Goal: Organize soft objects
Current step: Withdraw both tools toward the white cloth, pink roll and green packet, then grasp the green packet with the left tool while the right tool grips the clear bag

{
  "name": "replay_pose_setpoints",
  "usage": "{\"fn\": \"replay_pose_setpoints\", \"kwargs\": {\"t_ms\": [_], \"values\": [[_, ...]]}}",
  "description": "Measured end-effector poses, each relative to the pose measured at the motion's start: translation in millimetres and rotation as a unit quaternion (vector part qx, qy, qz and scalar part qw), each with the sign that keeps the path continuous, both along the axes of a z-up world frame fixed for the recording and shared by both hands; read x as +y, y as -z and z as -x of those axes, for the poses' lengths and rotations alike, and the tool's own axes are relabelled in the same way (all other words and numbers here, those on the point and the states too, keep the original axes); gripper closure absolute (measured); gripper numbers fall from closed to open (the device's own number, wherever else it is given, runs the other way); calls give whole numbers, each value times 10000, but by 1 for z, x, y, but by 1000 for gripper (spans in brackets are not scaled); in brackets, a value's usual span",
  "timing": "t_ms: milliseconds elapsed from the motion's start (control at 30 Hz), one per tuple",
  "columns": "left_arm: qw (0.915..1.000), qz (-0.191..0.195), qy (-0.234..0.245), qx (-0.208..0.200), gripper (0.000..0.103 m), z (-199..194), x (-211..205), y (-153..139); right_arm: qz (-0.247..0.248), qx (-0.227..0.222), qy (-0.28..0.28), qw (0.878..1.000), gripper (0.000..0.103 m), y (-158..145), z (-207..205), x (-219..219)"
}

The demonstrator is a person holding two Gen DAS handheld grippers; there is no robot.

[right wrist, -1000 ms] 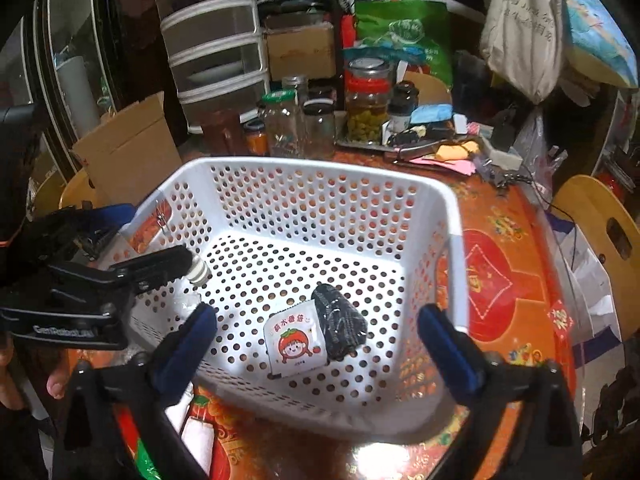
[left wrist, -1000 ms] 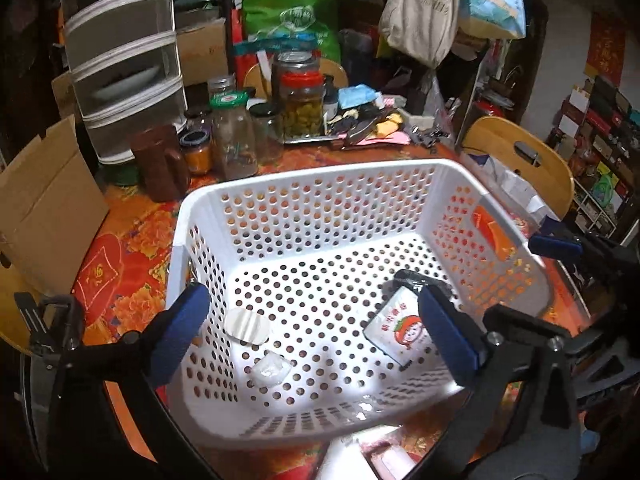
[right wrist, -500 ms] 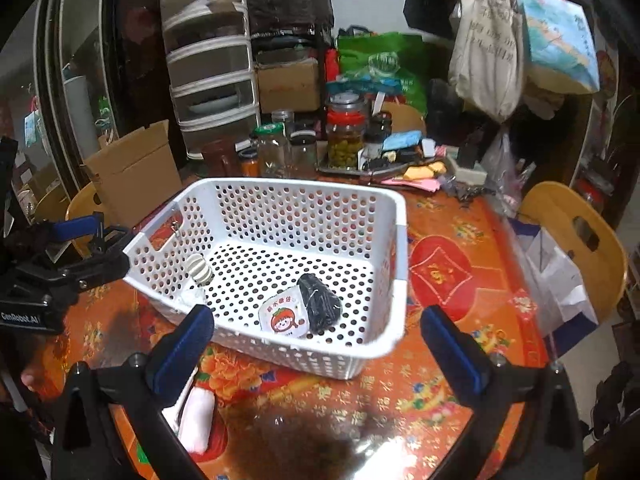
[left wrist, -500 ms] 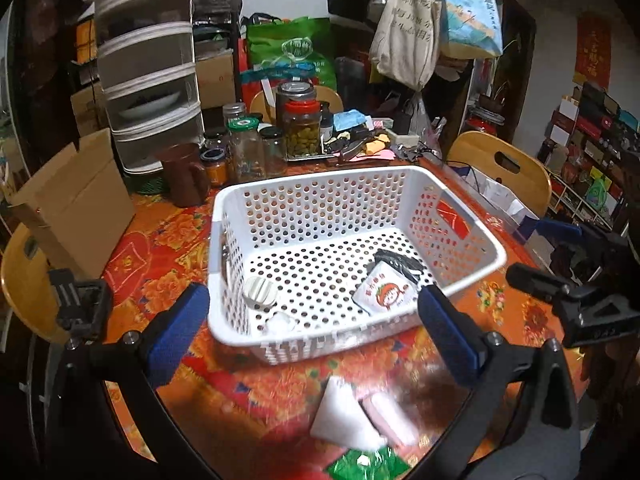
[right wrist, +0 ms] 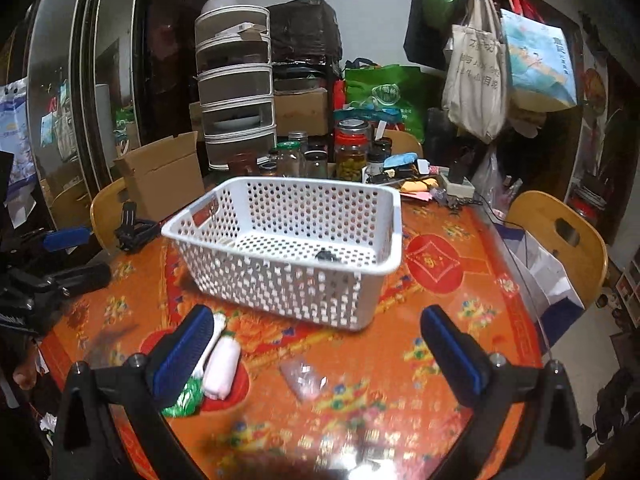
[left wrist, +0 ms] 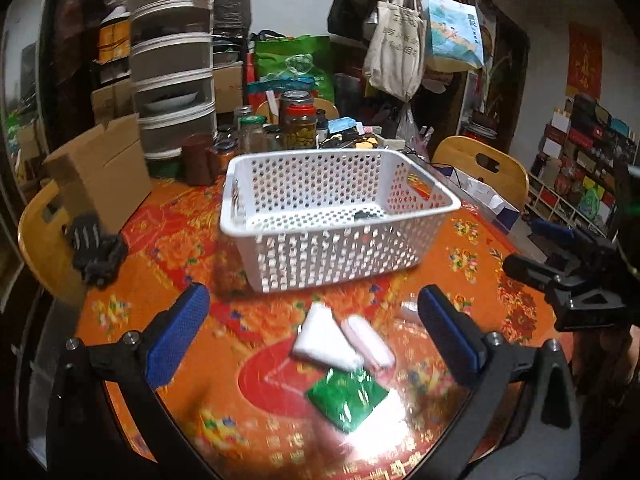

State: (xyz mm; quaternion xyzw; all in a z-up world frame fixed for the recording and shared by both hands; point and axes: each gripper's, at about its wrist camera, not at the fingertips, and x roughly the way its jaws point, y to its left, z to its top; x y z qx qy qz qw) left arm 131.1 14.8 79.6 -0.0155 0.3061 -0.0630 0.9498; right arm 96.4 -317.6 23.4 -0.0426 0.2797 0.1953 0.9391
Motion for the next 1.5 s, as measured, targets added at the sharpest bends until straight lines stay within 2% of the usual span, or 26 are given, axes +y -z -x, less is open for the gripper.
{"fn": "replay_pose_setpoints", "kwargs": {"t_ms": [167,300,467,533,900,1067,1267,1333,1500], "values": [[9996,55,-142,257,0,21,-1,40,-265,281,-95,9992,0,39,20,-9],[9983,111,25,580,0,25,-12,80,-343,539,-230,9977,0,71,29,-8],[9948,230,188,970,0,16,-23,119,-328,697,-274,9966,4,91,28,-4],[9942,196,206,1037,0,11,-26,127,-291,742,-231,9966,10,95,23,-4],[9925,53,300,1188,2,-5,-42,141,150,991,-239,9947,12,111,-12,9],[9915,63,280,1268,9,-10,-42,147,449,1177,-353,9914,12,120,-34,25],[9917,36,261,1259,21,-11,-40,150,742,1336,-424,9873,24,126,-61,40],[9919,62,290,1233,27,-10,-39,149,803,1383,-455,9861,33,129,-68,44],[9927,59,324,1158,33,-8,-38,150,877,1390,-534,9850,52,133,-70,52]]}}
